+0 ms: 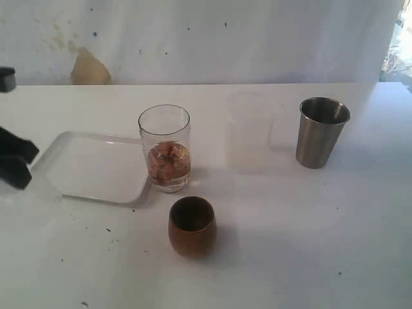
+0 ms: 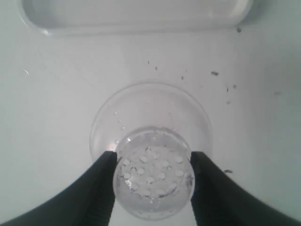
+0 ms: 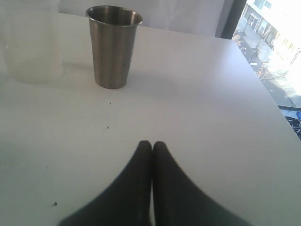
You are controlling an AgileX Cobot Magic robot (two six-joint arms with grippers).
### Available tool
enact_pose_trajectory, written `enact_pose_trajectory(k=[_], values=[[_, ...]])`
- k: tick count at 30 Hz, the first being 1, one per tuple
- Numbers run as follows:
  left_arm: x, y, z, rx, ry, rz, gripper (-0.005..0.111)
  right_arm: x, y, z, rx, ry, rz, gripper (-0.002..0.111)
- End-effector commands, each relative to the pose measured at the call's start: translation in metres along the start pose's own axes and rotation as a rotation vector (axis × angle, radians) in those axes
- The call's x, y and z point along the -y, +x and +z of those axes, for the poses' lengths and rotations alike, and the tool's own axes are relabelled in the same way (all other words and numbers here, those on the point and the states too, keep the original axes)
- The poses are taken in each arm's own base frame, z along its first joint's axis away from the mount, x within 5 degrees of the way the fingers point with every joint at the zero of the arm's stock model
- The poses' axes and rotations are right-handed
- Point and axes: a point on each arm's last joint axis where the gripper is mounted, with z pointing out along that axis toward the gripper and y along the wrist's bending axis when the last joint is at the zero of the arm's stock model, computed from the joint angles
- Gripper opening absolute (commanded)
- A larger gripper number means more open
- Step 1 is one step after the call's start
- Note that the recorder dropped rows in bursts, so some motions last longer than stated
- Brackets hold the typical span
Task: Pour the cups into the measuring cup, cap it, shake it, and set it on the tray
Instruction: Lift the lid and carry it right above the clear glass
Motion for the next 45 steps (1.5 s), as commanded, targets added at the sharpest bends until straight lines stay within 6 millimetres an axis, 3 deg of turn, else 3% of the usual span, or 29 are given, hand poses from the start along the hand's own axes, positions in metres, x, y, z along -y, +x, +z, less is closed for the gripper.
enact_pose_trajectory(k=[1, 4, 7, 16, 23, 30, 38, 41, 45], values=[[0.005, -0.025, -0.053, 0.116, -0.017, -0.01, 0.0, 0.0, 0.001, 0.0, 0.01, 0.006, 0.011, 0.0], [0.014, -0.039, -0.082, 0.221, -0.015, 0.002, 0.0, 0.0, 0.001, 0.0, 0.01, 0.006, 0.011, 0.0], [0.027, -0.054, -0.095, 0.27, -0.001, 0.025, 0.0, 0.0, 0.001, 0.0, 0.01, 0.006, 0.011, 0.0], [0.094, -0.114, -0.055, 0.221, -0.013, 0.164, 0.0, 0.0, 0.001, 0.0, 0.01, 0.006, 0.011, 0.0], [0.119, -0.159, -0.032, 0.256, 0.028, 0.18, 0.0, 0.0, 0.001, 0.0, 0.01, 0.006, 0.011, 0.0], [0.124, -0.166, -0.01, 0.208, 0.065, 0.171, 0.0, 0.0, 0.001, 0.0, 0.01, 0.006, 0.011, 0.0], [0.139, -0.162, -0.009, 0.191, 0.158, 0.189, 0.0, 0.0, 0.001, 0.0, 0.01, 0.006, 0.011, 0.0], [0.148, -0.158, -0.016, 0.206, 0.158, 0.234, 0.0, 0.0, 0.001, 0.0, 0.01, 0.006, 0.011, 0.0], [0.143, -0.154, -0.033, 0.253, 0.102, 0.256, 0.0, 0.0, 0.001, 0.0, 0.01, 0.006, 0.011, 0.0]])
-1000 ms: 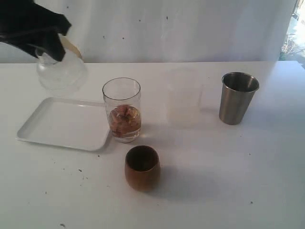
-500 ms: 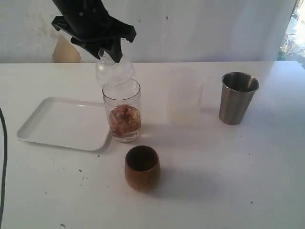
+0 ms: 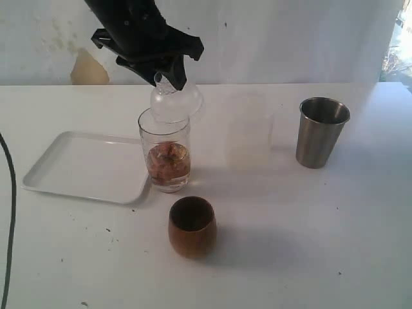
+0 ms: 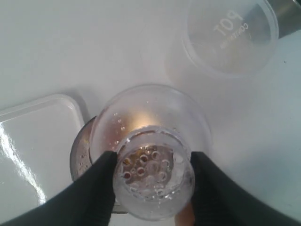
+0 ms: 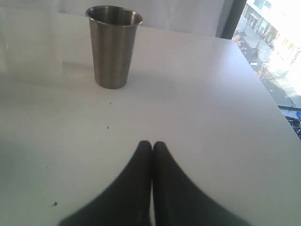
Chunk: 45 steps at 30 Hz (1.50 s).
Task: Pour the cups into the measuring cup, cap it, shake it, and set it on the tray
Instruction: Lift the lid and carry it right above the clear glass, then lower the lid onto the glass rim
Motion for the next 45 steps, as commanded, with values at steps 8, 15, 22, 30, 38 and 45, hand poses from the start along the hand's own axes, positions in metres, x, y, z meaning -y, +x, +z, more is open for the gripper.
enact_pose_trajectory(k=[8, 15, 22, 30, 38, 45], values=[[0.005, 0.014, -0.049, 0.07, -0.066, 0.027, 0.0, 0.0, 0.001, 0.0, 0.01, 0.006, 0.011, 0.0], [0.0, 0.033, -0.032, -0.022, -0.1, 0.033, 0.0, 0.0, 0.001, 0.0, 0.01, 0.006, 0.011, 0.0], [-0.001, 0.032, -0.023, -0.042, -0.098, 0.032, 0.0, 0.0, 0.001, 0.0, 0.01, 0.006, 0.031, 0.0], [0.003, 0.027, 0.001, -0.044, -0.031, 0.032, 0.0, 0.0, 0.001, 0.0, 0.01, 0.006, 0.034, 0.0], [0.003, 0.022, 0.007, -0.002, -0.024, 0.045, 0.0, 0.0, 0.001, 0.0, 0.01, 0.006, 0.034, 0.0], [0.001, 0.021, 0.007, 0.018, -0.047, 0.057, 0.0, 0.0, 0.001, 0.0, 0.01, 0.006, 0.034, 0.0]])
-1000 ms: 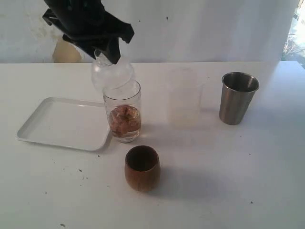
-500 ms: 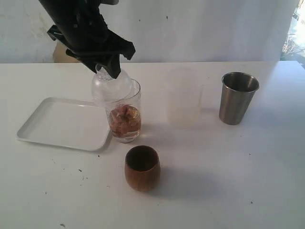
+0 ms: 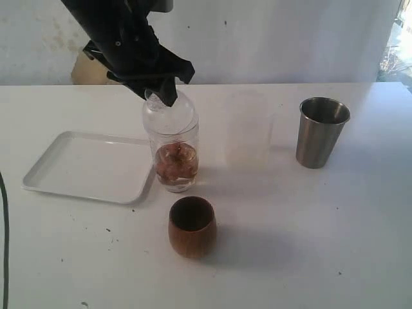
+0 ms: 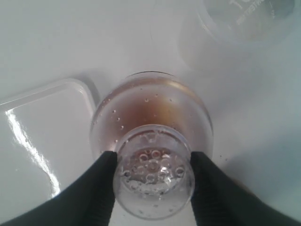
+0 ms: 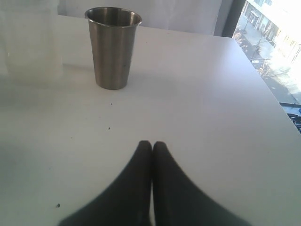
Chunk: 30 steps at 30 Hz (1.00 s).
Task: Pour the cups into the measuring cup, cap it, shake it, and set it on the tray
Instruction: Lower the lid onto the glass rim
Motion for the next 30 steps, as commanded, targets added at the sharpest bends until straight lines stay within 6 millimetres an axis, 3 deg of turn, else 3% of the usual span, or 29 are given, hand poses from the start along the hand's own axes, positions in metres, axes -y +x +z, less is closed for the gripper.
enact_pose_trajectory(k=[1, 7, 15, 17, 30], values=[[0.002, -0.003, 0.0, 0.032, 0.0, 0.007, 0.0, 0.0, 0.001, 0.0, 0.01, 0.006, 0.009, 0.0], [0.002, -0.005, 0.0, 0.062, 0.001, 0.005, 0.002, 0.0, 0.001, 0.0, 0.01, 0.006, 0.009, 0.0], [0.001, -0.01, -0.001, 0.108, -0.002, 0.006, 0.044, 0.0, 0.001, 0.0, 0.01, 0.006, 0.009, 0.0], [0.001, -0.012, -0.001, 0.132, -0.002, 0.006, 0.05, 0.0, 0.001, 0.0, 0.01, 0.006, 0.009, 0.0], [0.001, -0.014, -0.003, 0.159, -0.005, 0.008, 0.051, 0.0, 0.001, 0.0, 0.012, 0.007, 0.009, 0.0]])
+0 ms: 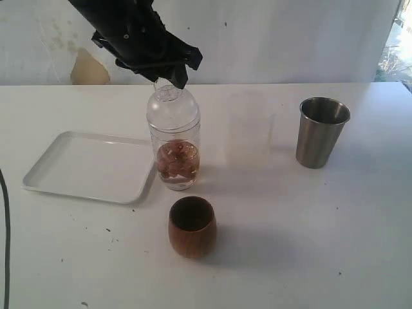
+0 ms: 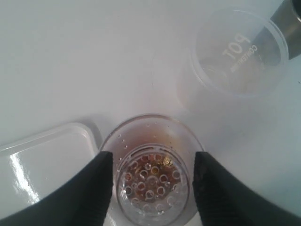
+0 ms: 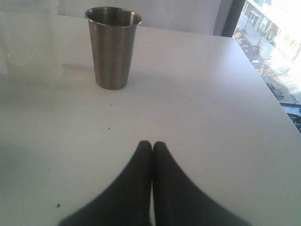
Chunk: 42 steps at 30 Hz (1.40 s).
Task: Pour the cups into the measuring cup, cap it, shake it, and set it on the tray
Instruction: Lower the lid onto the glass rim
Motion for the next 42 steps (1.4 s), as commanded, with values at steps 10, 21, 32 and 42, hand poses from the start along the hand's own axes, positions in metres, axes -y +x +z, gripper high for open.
enact_pose_trajectory(k=[10, 21, 32, 42], values=[[0.004, -0.002, -0.049, 0.071, -0.013, 0.066, 0.0, 0.0, 0.001, 0.0, 0.01, 0.006, 0.009, 0.0], [0.009, 0.003, -0.017, 0.102, 0.073, 0.045, 0.0, 0.0, 0.001, 0.0, 0.01, 0.006, 0.009, 0.0], [0.004, 0.01, -0.006, 0.018, 0.026, 0.081, 0.0, 0.0, 0.001, 0.0, 0.01, 0.006, 0.009, 0.0], [0.004, 0.009, -0.006, 0.037, 0.028, 0.062, 0.002, 0.0, 0.001, 0.0, 0.01, 0.006, 0.009, 0.0]])
